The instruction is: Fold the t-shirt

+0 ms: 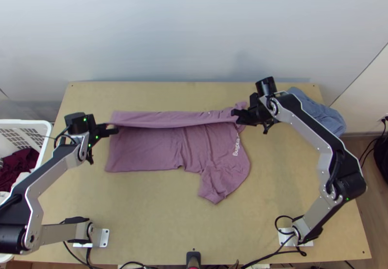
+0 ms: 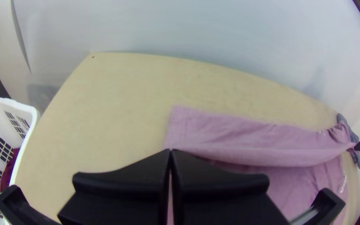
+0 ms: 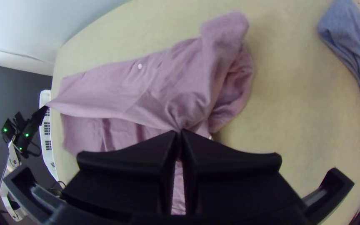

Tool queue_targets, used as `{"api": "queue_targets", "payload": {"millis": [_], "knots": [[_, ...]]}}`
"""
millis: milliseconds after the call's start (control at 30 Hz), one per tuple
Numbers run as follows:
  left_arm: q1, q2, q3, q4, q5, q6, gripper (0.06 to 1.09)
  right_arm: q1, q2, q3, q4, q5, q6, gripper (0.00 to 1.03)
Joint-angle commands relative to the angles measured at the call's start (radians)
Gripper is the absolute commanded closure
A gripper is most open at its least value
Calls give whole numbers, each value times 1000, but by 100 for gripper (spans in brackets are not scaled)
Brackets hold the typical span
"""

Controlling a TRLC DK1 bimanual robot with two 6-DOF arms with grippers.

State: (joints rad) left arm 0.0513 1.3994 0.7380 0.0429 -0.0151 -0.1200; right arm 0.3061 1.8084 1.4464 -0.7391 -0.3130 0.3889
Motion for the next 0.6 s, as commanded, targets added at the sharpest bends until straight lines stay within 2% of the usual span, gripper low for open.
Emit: {"api": "queue_targets", "payload": {"millis": [0,233,267,300,367,433,500,567], "knots": [[-4,-60,-84,-14,0,-9,105,19,-55,-130,35,-20,4,100],[-27,-65,-129,-17,-2,-38,105,14,-57,-176,64,-34,4,98],[-27,-66,-131,-18,-3,-46,104,14,-61,-178,63,-35,4,87],[-27,-71,-129,-26,-3,-55,95,16,-69,-182,61,-34,11,71],[-30,-88,-120,-66,-8,-87,68,14,-100,-199,63,-34,48,38],[-41,-106,-107,-103,-8,-98,48,18,-121,-207,67,-34,74,16],[-47,-135,-100,-136,-9,-119,38,19,-139,-210,67,-34,93,6],[-47,-166,-91,-183,-9,-142,23,19,-158,-208,67,-34,108,4]]}}
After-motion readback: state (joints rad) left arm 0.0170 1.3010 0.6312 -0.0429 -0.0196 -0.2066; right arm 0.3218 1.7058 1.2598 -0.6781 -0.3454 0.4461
